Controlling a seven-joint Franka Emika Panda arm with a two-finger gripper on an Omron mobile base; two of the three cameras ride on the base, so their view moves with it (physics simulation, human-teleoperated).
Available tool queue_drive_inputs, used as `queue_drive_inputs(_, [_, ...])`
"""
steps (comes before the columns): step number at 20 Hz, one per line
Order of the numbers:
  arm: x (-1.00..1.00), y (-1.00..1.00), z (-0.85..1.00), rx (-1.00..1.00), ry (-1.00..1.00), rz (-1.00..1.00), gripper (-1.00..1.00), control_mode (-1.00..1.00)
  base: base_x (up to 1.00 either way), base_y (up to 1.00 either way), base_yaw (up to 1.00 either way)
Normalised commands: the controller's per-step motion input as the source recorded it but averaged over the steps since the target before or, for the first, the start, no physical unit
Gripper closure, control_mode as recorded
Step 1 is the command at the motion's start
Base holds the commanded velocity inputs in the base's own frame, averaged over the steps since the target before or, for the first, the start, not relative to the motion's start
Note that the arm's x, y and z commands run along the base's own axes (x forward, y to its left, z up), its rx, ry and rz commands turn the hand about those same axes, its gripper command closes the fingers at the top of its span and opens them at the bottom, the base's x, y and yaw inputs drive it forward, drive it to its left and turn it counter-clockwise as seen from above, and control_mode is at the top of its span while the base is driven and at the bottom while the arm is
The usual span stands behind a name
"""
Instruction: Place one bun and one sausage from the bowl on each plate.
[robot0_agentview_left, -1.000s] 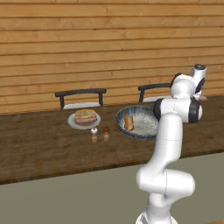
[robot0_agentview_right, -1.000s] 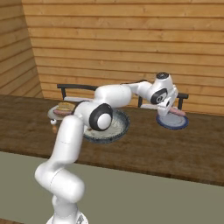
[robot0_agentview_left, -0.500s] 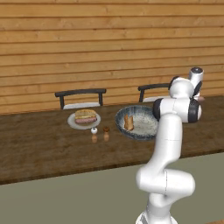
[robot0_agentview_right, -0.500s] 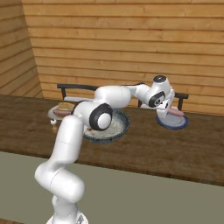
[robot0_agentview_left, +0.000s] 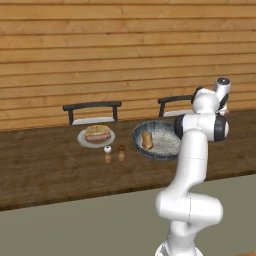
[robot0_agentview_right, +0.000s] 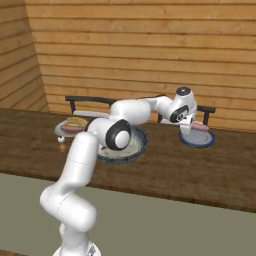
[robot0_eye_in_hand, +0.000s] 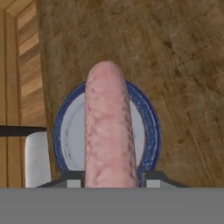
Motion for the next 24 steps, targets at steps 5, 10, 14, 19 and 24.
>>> queue_drive_inputs(5, [0.11, 0.06, -0.08, 0.00, 0.00, 0.08, 1.00, -1.00, 0.00, 0.00, 0.00])
queue_drive_inputs(10, [0.01, 0.16, -0.10, 0.00, 0.00, 0.08, 1.00, -1.00, 0.00, 0.00, 0.00])
queue_drive_inputs(14, [0.00, 0.08, -0.14, 0.00, 0.00, 0.08, 1.00, -1.00, 0.00, 0.00, 0.00])
queue_drive_inputs(19, [0.00, 0.00, -0.13, 0.00, 0.00, 0.05, 1.00, -1.00, 0.00, 0.00, 0.00])
queue_drive_inputs(24, [0.00, 0.00, -0.05, 0.00, 0.00, 0.01, 1.00, -1.00, 0.00, 0.00, 0.00])
